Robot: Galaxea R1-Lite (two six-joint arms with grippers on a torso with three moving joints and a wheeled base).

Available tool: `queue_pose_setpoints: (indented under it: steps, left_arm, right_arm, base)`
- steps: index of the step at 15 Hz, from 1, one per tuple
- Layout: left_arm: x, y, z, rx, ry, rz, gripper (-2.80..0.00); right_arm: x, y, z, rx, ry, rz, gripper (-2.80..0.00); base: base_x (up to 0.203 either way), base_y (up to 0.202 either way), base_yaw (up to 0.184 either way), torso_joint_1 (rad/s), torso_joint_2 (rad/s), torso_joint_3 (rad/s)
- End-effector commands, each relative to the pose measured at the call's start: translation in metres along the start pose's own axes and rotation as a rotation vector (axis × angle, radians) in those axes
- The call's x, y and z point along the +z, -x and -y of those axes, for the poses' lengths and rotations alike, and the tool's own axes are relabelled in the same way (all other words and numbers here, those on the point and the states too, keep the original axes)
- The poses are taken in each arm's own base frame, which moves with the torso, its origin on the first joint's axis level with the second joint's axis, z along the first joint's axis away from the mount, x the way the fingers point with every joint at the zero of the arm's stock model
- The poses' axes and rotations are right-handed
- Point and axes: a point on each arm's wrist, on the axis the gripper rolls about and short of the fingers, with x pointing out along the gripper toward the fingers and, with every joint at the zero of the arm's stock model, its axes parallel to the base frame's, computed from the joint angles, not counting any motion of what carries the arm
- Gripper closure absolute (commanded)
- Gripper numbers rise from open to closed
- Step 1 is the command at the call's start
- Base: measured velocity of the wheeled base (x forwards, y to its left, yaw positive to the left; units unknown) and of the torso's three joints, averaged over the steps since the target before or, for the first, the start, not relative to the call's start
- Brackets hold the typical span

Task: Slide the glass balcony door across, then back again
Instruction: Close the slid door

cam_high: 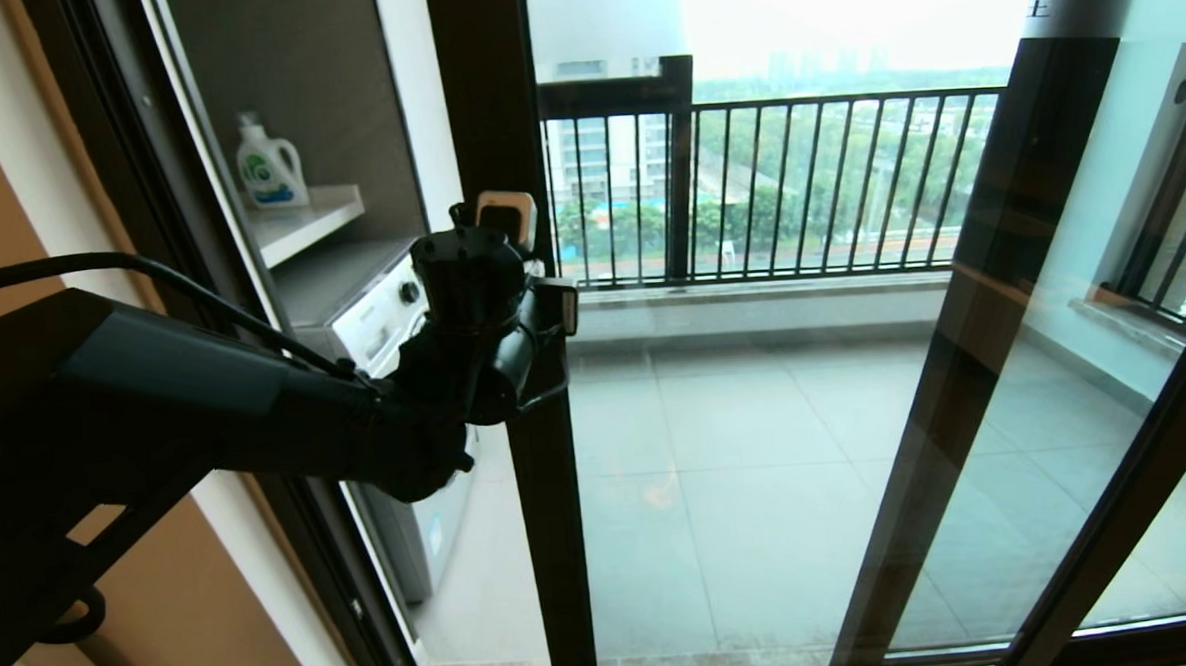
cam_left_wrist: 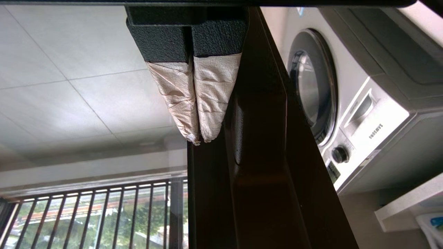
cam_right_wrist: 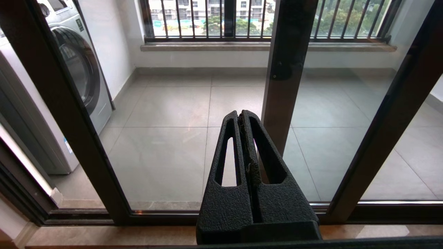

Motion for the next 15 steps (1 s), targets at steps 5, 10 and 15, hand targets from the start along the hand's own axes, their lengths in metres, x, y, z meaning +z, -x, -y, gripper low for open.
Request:
queue_pose_setpoints:
  steps: [5,10,15]
  left_arm:
    - [0.005,0.002,-0.009,0.019,0.002,0.006,0.00]
    - [-0.001,0.004,-0.024,0.048,-0.007,-0.006,0.00]
    - [0.002,0.001,-0.046,0.091,-0.007,-0.005,0.00]
  right_arm:
    - [-0.003,-0.001,0.000,0.002,0.000,-0.013,0.00]
    - [-0.003,-0.001,0.000,0.002,0.000,-0.013,0.00]
    - [-0.003,-0.001,0.000,0.002,0.000,-0.013,0.00]
  base:
    - [0.000,0.000,0.000,0.000,0.00,0.000]
    - [0.000,0.000,0.000,0.000,0.00,0.000]
    - [0.000,0.000,0.000,0.000,0.00,0.000]
